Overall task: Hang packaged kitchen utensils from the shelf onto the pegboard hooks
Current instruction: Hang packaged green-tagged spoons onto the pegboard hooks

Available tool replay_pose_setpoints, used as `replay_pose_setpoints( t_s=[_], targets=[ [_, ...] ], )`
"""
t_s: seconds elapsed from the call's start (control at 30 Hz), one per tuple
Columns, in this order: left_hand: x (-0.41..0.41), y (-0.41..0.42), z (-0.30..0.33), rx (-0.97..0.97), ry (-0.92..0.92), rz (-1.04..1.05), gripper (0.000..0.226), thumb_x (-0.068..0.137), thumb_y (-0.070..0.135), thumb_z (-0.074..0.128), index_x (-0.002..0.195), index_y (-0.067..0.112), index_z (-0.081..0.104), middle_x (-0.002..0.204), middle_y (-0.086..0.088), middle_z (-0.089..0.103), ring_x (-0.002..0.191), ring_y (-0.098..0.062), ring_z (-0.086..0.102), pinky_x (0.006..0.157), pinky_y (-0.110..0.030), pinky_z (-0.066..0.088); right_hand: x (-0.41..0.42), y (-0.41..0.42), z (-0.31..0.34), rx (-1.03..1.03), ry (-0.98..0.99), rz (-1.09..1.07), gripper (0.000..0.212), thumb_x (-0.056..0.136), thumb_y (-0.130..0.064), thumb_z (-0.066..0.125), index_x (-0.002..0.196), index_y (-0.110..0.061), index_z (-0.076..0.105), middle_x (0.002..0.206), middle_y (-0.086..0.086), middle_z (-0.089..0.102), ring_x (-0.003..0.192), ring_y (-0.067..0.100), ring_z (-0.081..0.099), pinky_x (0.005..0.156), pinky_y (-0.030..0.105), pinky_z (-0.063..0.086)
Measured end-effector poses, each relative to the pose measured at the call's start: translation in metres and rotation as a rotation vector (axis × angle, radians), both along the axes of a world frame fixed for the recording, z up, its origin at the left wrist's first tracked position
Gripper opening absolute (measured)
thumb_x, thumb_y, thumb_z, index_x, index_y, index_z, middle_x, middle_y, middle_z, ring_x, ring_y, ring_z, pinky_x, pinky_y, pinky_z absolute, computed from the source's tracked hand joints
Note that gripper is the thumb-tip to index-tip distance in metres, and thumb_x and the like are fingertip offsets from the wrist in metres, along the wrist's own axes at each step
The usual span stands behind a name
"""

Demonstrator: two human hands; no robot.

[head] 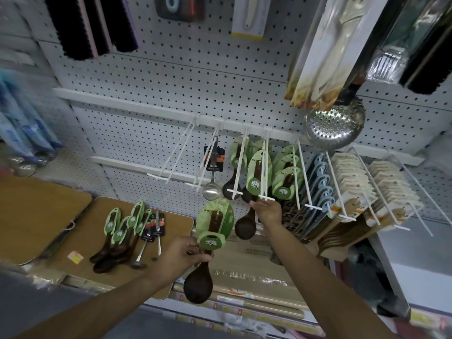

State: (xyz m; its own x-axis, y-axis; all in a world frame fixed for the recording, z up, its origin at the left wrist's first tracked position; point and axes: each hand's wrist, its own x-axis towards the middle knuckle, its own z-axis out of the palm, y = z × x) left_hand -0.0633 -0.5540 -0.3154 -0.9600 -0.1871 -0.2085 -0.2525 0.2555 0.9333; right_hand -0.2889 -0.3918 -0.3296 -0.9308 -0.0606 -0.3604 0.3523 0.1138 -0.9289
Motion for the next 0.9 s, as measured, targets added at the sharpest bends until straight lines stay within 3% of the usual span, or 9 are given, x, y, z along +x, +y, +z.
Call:
replay_pose_setpoints(
  t_s=[0.07, 0.13, 0.23, 0.3, 0.37, 0.5, 0.6, 0.7, 0.9],
  targets=[
    [0.0, 0.001, -0.002, -0.003, -0.007, 0.003, 0.011, 0.08, 0.014, 0.082, 0.09, 0.019, 0.081, 0.089, 0.002, 0.079, 0.091, -0.02, 0.074, 0.09, -0.046, 0.057, 0.002, 0.003, -0.004, 0.056, -0.016, 0.007, 0.053, 0.082, 0.001, 0.074, 0.13, 0.008, 0.052, 0.124, 0.017, 0.062, 0.117, 0.03, 0.059, 0.107, 0.042, 0.044],
    [0.0, 0.002, -0.004, -0.008, -0.016, 0.008, 0.011, 0.08, 0.016, 0.082, 0.091, 0.019, 0.081, 0.088, 0.0, 0.079, 0.091, -0.02, 0.073, 0.09, -0.048, 0.056, 0.014, 0.007, -0.008, 0.146, 0.026, 0.066, 0.065, 0.083, -0.002, 0.074, 0.14, 0.004, 0.044, 0.138, 0.015, 0.054, 0.127, 0.031, 0.052, 0.109, 0.047, 0.042],
    [0.0, 0.004, -0.009, -0.003, -0.019, 0.004, 0.01, 0.081, 0.02, 0.082, 0.089, 0.024, 0.081, 0.088, -0.001, 0.079, 0.092, -0.023, 0.073, 0.09, -0.051, 0.055, 0.039, 0.019, -0.006, 0.186, 0.111, 0.22, 0.045, 0.081, -0.001, 0.074, 0.124, -0.006, 0.06, 0.124, 0.01, 0.064, 0.114, 0.025, 0.061, 0.1, 0.044, 0.05],
    [-0.001, 0.006, -0.013, 0.009, -0.001, 0.0, 0.011, 0.081, 0.021, 0.082, 0.089, 0.029, 0.081, 0.089, 0.0, 0.079, 0.092, -0.024, 0.073, 0.091, -0.054, 0.055, 0.058, 0.026, 0.005, 0.065, 0.081, 0.378, 0.033, 0.075, 0.006, 0.076, 0.103, -0.01, 0.068, 0.098, 0.004, 0.068, 0.088, 0.013, 0.066, 0.081, 0.024, 0.055],
    [-0.003, 0.009, -0.014, 0.012, 0.008, 0.001, 0.018, 0.081, 0.018, 0.081, 0.088, 0.034, 0.079, 0.089, 0.003, 0.079, 0.092, -0.023, 0.073, 0.093, -0.053, 0.054, 0.075, 0.03, 0.011, 0.008, 0.123, 0.502, 0.036, 0.074, 0.015, 0.071, 0.099, -0.01, 0.067, 0.093, 0.004, 0.068, 0.079, 0.007, 0.067, 0.07, 0.015, 0.052],
    [-0.008, 0.015, -0.018, -0.03, 0.017, -0.004, 0.014, 0.08, 0.019, 0.082, 0.082, 0.033, 0.079, 0.083, 0.006, 0.078, 0.084, -0.014, 0.073, 0.086, -0.044, 0.056, 0.105, 0.032, 0.017, -0.052, 0.157, 0.599, 0.046, 0.075, 0.017, 0.068, 0.11, -0.012, 0.064, 0.103, 0.002, 0.071, 0.097, 0.015, 0.067, 0.085, 0.023, 0.054],
    [-0.014, 0.019, -0.019, -0.05, 0.006, 0.022, 0.013, 0.079, 0.02, 0.083, 0.078, 0.03, 0.075, 0.077, 0.009, 0.076, 0.075, -0.009, 0.071, 0.076, -0.038, 0.055, 0.115, 0.031, 0.019, -0.148, 0.198, 0.578, 0.035, 0.078, 0.005, 0.075, 0.11, -0.008, 0.067, 0.106, 0.006, 0.073, 0.101, 0.023, 0.069, 0.09, 0.032, 0.055],
    [-0.019, 0.021, -0.022, -0.041, 0.01, 0.025, 0.016, 0.079, 0.02, 0.084, 0.077, 0.032, 0.074, 0.078, 0.009, 0.076, 0.07, -0.005, 0.068, 0.073, -0.031, 0.052, 0.121, 0.026, 0.022, -0.19, 0.229, 0.522, 0.027, 0.083, -0.002, 0.074, 0.11, -0.006, 0.068, 0.106, 0.007, 0.074, 0.1, 0.023, 0.07, 0.088, 0.032, 0.056],
    [-0.023, 0.017, -0.039, -0.045, 0.03, -0.009, 0.01, 0.077, 0.027, 0.085, 0.075, 0.026, 0.075, 0.076, 0.002, 0.074, 0.072, -0.018, 0.069, 0.084, -0.05, 0.055, 0.121, 0.018, 0.017, -0.19, 0.255, 0.421, 0.023, 0.087, -0.007, 0.07, 0.11, -0.003, 0.068, 0.105, 0.01, 0.075, 0.099, 0.025, 0.07, 0.086, 0.035, 0.056]
  ],
)
